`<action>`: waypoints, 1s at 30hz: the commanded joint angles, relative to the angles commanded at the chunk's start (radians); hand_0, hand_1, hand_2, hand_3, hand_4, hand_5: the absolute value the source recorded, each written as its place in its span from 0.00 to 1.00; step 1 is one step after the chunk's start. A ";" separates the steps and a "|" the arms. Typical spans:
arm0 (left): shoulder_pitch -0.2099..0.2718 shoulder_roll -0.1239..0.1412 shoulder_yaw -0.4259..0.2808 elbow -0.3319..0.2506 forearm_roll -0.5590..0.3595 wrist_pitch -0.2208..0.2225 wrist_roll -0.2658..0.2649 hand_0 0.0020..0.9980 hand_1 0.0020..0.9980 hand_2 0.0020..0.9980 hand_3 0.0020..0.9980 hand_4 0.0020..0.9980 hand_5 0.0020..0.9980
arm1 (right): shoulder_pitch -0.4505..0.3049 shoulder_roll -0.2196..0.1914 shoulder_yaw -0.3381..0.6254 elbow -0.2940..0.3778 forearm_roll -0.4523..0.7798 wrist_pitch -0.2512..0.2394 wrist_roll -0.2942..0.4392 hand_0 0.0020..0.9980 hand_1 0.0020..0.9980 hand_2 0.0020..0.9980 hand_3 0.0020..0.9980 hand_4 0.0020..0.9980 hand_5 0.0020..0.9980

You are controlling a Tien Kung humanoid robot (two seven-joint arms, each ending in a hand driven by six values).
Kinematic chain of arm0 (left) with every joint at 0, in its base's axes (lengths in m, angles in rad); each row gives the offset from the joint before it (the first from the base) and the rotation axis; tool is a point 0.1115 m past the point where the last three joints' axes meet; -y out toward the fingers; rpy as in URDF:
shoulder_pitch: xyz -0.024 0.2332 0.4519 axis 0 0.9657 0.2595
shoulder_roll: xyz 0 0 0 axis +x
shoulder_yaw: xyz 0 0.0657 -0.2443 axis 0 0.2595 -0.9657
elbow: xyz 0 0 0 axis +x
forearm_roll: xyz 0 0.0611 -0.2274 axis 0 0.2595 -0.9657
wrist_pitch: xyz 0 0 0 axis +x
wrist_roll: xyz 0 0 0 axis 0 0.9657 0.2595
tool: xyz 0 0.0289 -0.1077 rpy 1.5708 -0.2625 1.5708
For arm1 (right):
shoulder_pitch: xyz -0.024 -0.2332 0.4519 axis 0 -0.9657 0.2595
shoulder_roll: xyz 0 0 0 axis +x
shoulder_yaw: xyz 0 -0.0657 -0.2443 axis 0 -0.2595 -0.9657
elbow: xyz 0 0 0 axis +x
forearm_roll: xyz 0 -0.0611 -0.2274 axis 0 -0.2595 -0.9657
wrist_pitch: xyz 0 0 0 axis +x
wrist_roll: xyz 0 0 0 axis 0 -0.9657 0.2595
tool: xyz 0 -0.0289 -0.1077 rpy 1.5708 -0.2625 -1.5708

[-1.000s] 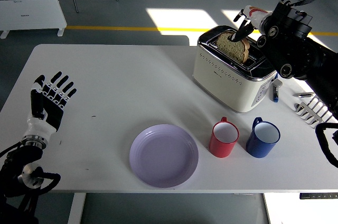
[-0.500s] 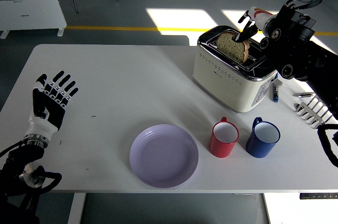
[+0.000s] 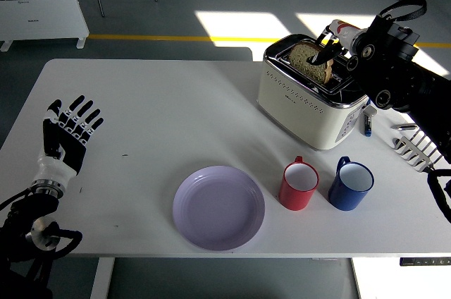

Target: Push plate across desktop,pick up the break from the machine,place the break in the plate

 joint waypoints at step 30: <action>0.002 0.000 0.006 0.008 0.001 0.001 -0.003 0.78 0.79 0.83 0.80 0.58 1.00 | -0.003 0.000 -0.110 -0.010 0.135 -0.063 0.032 0.40 0.41 0.45 0.47 0.51 0.13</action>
